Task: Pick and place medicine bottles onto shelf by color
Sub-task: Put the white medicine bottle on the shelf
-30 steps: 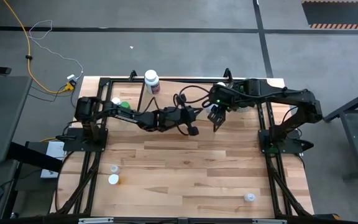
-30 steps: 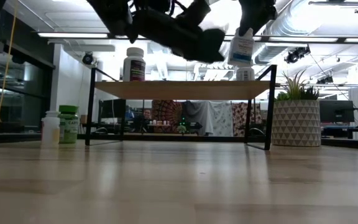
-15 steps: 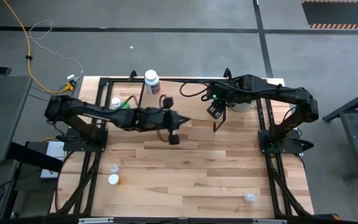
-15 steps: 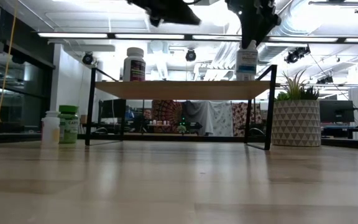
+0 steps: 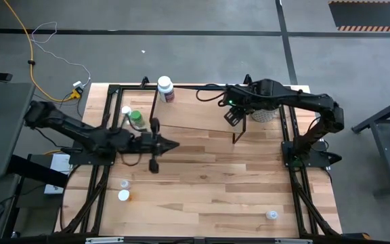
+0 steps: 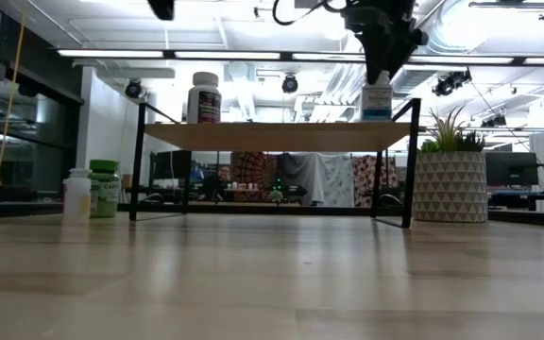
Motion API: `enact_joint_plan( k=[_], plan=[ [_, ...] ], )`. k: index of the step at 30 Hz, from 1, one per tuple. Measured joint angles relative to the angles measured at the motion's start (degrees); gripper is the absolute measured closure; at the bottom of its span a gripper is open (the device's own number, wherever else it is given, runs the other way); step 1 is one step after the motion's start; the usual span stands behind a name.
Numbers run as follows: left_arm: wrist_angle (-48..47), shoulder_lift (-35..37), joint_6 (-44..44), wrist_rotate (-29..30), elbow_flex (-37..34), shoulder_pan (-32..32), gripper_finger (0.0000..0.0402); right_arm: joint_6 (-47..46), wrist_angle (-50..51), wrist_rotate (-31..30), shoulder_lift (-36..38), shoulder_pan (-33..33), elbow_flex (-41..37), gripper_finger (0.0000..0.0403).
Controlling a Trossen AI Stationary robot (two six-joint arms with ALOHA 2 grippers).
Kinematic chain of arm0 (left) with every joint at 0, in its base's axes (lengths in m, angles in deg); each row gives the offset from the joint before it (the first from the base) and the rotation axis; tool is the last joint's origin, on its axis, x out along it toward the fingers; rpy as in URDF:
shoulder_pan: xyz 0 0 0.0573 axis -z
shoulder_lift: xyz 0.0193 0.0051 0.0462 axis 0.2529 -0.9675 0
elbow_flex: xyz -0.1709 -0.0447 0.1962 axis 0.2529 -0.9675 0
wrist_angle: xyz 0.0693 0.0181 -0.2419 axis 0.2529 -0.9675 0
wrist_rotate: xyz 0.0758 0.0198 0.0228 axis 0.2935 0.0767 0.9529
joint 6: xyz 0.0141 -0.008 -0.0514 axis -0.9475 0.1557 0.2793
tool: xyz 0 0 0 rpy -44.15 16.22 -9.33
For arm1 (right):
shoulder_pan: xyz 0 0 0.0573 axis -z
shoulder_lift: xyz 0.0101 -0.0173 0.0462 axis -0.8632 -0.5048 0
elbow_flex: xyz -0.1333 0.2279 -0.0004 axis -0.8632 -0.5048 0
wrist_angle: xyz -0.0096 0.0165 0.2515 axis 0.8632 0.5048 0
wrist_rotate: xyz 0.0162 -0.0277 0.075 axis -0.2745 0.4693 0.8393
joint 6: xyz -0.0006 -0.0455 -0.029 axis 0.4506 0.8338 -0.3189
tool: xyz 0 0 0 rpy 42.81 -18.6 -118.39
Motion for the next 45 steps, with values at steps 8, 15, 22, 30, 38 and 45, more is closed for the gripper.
enact_joint_plan(
  k=[8,15,22,30,38,45],
  plan=[
    [-1.01,6.16,-1.07,1.46,-0.79,6.14,0.0401,-1.51,-0.99,0.45,0.02,0.08,0.0,0.021],
    [-0.84,6.54,-2.61,1.84,-0.79,8.65,0.0401,-1.52,-1.46,0.41,0.02,0.17,0.0,0.021],
    [-0.84,6.54,-2.61,1.86,-0.79,8.64,0.0401,-1.53,-1.47,2.16,0.02,0.2,0.0,0.021],
    [-0.84,6.52,-2.61,1.84,-0.79,8.64,0.0401,-1.55,-0.42,4.68,-0.7,0.21,0.0,0.021],
    [-0.84,6.5,-2.61,1.84,-0.79,8.64,0.0401,-1.52,0.05,4.57,-1.16,1.39,0.0,0.021],
    [-0.82,6.5,-2.61,1.84,-0.79,8.64,0.0401,-1.2,0.15,4.6,-1.16,1.71,0.0,0.0209]
  ],
)
